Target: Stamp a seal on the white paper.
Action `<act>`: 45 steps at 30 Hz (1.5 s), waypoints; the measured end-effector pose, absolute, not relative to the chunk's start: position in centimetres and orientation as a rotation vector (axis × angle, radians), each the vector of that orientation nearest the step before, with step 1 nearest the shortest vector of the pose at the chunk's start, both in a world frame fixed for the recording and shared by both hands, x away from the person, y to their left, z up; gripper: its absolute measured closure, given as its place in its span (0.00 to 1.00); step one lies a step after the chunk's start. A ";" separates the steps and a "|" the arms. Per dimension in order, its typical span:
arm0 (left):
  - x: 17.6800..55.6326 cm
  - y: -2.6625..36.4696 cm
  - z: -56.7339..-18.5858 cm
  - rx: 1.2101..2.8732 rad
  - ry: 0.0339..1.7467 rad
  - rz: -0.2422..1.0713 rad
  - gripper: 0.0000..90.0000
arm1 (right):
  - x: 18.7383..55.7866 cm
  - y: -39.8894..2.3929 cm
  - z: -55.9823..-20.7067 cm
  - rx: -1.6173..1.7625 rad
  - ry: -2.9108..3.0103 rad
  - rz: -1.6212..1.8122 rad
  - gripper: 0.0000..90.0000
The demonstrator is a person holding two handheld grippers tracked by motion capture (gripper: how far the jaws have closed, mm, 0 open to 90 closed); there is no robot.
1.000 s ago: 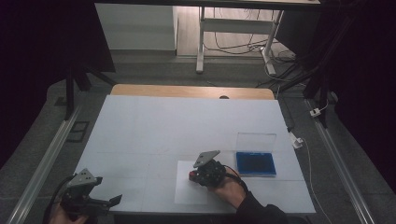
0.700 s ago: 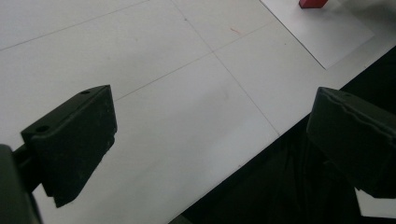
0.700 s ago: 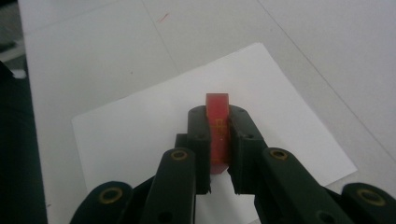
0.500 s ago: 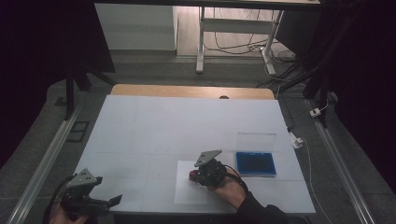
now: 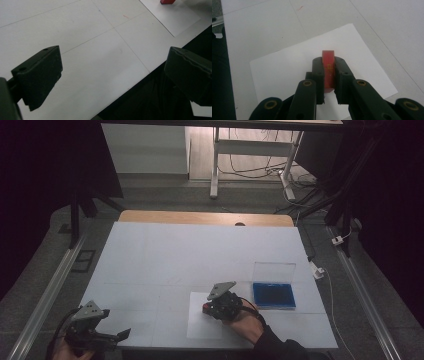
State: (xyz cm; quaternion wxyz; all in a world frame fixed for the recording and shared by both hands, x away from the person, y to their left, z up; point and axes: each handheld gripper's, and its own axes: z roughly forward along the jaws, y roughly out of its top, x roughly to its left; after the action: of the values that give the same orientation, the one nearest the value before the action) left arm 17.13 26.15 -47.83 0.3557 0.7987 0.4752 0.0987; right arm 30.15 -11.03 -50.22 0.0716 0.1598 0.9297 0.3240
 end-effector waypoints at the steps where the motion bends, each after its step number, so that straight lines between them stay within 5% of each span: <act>1: 17.1 26.2 -47.8 2.063 1.227 0.255 0.02 | 30.1 -11.1 -50.2 0.491 2.798 0.975 0.89; 45: 17.1 26.1 -47.8 2.062 1.227 0.256 0.02 | 30.0 -13.2 -47.4 0.578 2.723 1.188 0.89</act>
State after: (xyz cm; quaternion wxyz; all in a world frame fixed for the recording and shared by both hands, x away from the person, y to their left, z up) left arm 17.12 26.14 -47.82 0.3563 0.7984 0.4752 0.0991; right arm 29.98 -13.21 -47.36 0.0576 0.1907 0.8982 0.3920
